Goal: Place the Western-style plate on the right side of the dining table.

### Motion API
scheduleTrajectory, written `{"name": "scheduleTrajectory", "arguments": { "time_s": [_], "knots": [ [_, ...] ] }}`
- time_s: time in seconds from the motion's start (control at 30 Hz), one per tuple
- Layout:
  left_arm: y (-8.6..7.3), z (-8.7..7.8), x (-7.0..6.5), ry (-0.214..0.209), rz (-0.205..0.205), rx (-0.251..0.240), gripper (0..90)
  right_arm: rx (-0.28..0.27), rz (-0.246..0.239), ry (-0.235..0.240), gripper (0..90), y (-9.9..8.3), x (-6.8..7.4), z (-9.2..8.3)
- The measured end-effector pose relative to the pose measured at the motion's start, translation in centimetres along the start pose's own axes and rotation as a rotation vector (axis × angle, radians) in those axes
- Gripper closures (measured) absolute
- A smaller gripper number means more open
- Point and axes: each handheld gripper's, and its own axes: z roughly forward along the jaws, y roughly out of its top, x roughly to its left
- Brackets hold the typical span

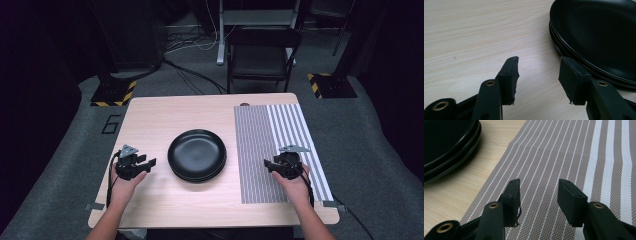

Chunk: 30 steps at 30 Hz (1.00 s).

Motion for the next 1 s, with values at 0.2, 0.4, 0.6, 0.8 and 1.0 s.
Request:
{"name": "scheduleTrajectory", "arguments": {
  "time_s": [0.2,0.4,0.6,0.8,1.0],
  "knots": [
    [0.6,0.3,-0.6,-0.005,0.025,0.01,50.1,0.024,-0.002,0.037,51.7,0.5,0.8,0.4],
    [1.5,0.9,-0.9,-0.023,-0.02,0.007,49.7,0.026,-0.024,0.046,51.4,1.1,1.7,0.8],
    [2.1,1.7,-1.4,-0.018,-0.031,0.02,53.6,0.026,-0.023,0.072,52.0,1.4,2.2,1.0],
    [2.7,1.9,-1.7,-0.03,-0.049,0.0,53.7,0.019,-0.018,0.082,52.4,1.9,2.5,1.0],
    [3.1,1.8,-1.8,-0.042,-0.058,-0.01,53.2,-0.002,-0.009,0.089,55.7,2.8,3.0,0.9]
  ]
}}
